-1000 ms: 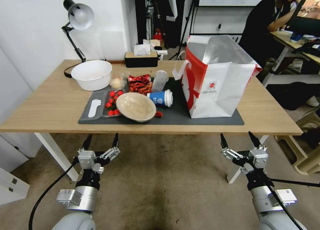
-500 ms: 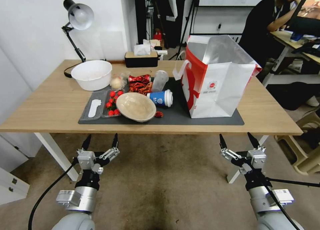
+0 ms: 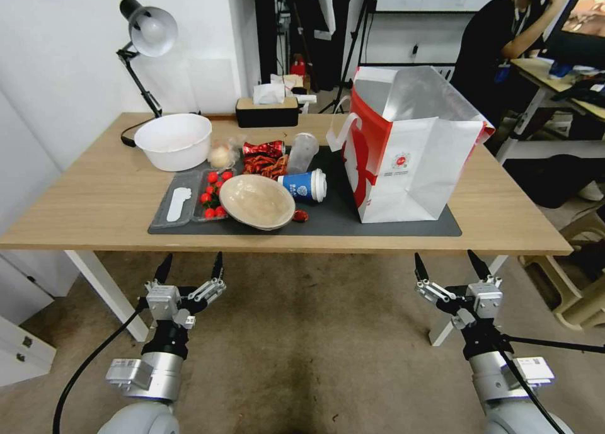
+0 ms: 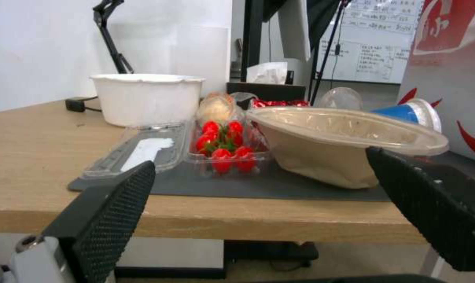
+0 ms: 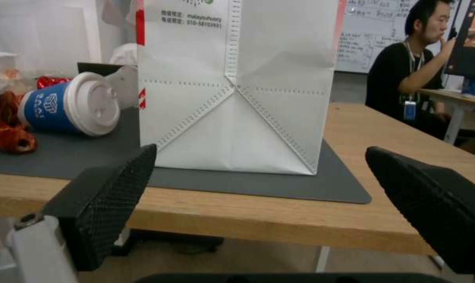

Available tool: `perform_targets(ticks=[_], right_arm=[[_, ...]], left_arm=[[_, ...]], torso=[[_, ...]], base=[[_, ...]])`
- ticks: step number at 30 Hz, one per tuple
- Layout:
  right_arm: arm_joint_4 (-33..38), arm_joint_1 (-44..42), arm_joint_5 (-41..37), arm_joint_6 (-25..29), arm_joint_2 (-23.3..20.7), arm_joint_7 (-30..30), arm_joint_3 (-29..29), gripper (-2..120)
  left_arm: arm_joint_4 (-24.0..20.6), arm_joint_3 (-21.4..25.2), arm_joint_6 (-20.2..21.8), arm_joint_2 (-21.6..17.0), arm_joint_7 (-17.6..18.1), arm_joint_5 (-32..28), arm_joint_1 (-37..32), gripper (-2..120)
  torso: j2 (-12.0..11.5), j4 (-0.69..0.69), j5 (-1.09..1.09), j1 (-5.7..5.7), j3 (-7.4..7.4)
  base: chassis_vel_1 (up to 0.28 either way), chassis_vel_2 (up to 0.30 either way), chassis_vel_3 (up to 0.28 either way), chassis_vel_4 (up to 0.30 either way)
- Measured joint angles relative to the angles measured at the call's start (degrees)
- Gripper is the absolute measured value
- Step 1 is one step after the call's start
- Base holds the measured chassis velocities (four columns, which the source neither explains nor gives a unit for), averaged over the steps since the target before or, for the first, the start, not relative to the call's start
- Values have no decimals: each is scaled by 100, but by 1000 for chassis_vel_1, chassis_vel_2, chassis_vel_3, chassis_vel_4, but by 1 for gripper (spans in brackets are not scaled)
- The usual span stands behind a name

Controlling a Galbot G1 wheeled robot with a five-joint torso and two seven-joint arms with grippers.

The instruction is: Pick up the food delivery bag from the floor and place it on the table.

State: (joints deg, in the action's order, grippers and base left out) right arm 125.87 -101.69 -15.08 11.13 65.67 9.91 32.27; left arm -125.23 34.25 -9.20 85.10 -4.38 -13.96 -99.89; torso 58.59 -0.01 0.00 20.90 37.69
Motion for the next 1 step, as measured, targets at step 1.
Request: perform_targets(ticks=[1], right_arm=[[-1,-3,7,1,7,0,0,100]], left_arm=[[-1,1,-2,0,2,2,-2,100]], torso=[[0,0,0,1,0]], base=[[0,0,0,0]])
